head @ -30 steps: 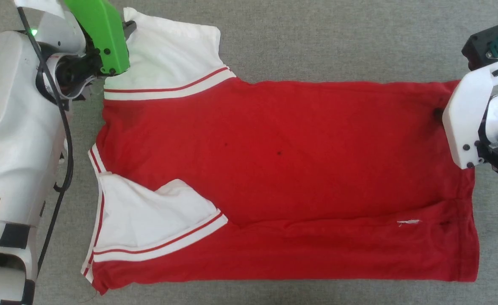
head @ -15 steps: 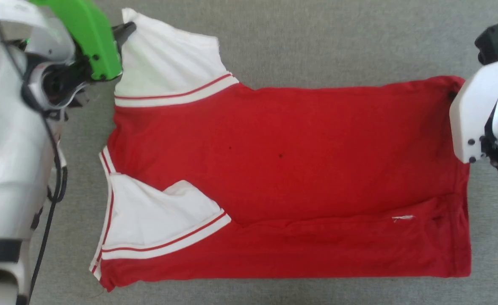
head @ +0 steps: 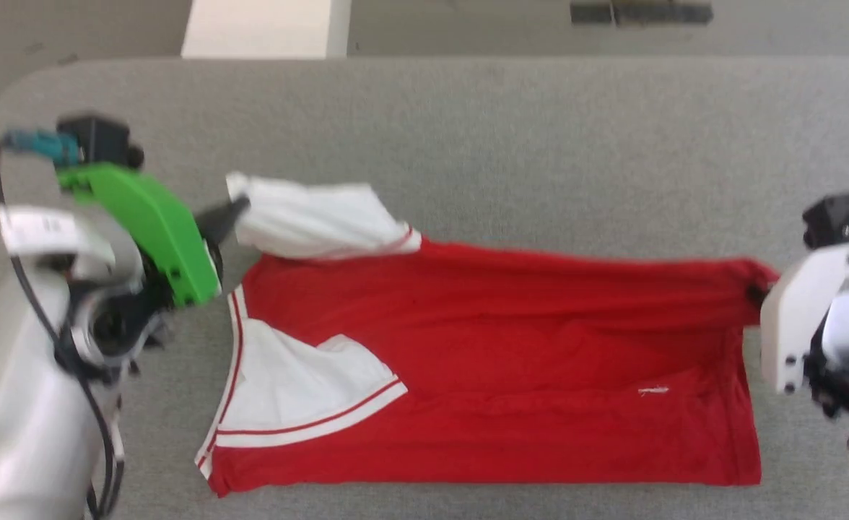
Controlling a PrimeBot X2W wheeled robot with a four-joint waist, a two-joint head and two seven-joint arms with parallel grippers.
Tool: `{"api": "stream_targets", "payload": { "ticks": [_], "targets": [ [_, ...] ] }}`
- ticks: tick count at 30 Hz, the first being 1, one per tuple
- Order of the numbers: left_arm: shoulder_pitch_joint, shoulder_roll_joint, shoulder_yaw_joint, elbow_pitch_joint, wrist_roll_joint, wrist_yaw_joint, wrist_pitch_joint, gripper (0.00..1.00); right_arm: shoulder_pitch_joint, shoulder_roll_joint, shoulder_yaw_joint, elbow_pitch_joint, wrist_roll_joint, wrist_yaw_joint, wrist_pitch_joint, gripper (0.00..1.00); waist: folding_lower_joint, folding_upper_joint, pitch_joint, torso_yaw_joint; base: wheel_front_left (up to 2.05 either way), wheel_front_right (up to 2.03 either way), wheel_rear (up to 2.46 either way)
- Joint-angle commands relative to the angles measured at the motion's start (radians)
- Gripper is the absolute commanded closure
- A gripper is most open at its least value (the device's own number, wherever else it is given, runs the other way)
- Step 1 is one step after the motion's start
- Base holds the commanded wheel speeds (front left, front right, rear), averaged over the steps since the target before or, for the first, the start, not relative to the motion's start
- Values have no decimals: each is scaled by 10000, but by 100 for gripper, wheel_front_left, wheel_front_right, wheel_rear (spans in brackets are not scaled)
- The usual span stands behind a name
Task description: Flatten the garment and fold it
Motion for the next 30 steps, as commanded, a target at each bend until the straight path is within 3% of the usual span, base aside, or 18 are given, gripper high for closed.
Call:
{"api": "stream_targets", "payload": {
  "ticks": [1, 13, 22, 23, 24, 25, 26, 30],
  "targets": [
    [452, 15, 93, -206, -157, 149, -91, 100, 260, 96, -84, 45, 43, -13, -111, 100, 1, 0, -683, 123, 0, 0, 0],
    [4055, 87, 721, -1627, -735, 1387, -670, 100, 1775, 403, -180, 355, 121, -13, -466, 100, 1, 0, -1300, 35, 0, 0, 0],
    [5666, -308, 491, -926, -1002, 2011, -651, 100, 2390, 563, 221, 1032, 151, -13, -923, 100, 1, 0, -1272, -105, 0, 0, 0],
    [5667, -333, 489, -837, -1012, 2033, -651, 100, 2398, 577, 240, 1069, 160, -13, -969, 60, 1, 0, -1289, -126, 0, 0, 0],
    [5670, -360, 530, -734, -1016, 2072, -707, 100, 2399, 591, 263, 1099, 222, -13, -1056, 0, 1, 0, -1343, -164, 0, 0, 0],
    [5674, -305, 501, -663, -953, 2104, -689, 38, 2408, 586, 272, 1095, 271, -13, -1100, 0, 1, 0, -1370, -186, 0, 0, 0],
    [5666, -252, 504, -612, -912, 2136, -681, 0, 2422, 561, 284, 1055, 357, -13, -1116, 0, 1, 0, -1415, -204, 0, 0, 0],
    [5714, 114, 609, -689, -731, 2417, -580, 0, 2578, 281, 168, 706, 823, -13, -1032, 0, 1, 0, -1708, -252, 0, 0, 0]
  ]
}}
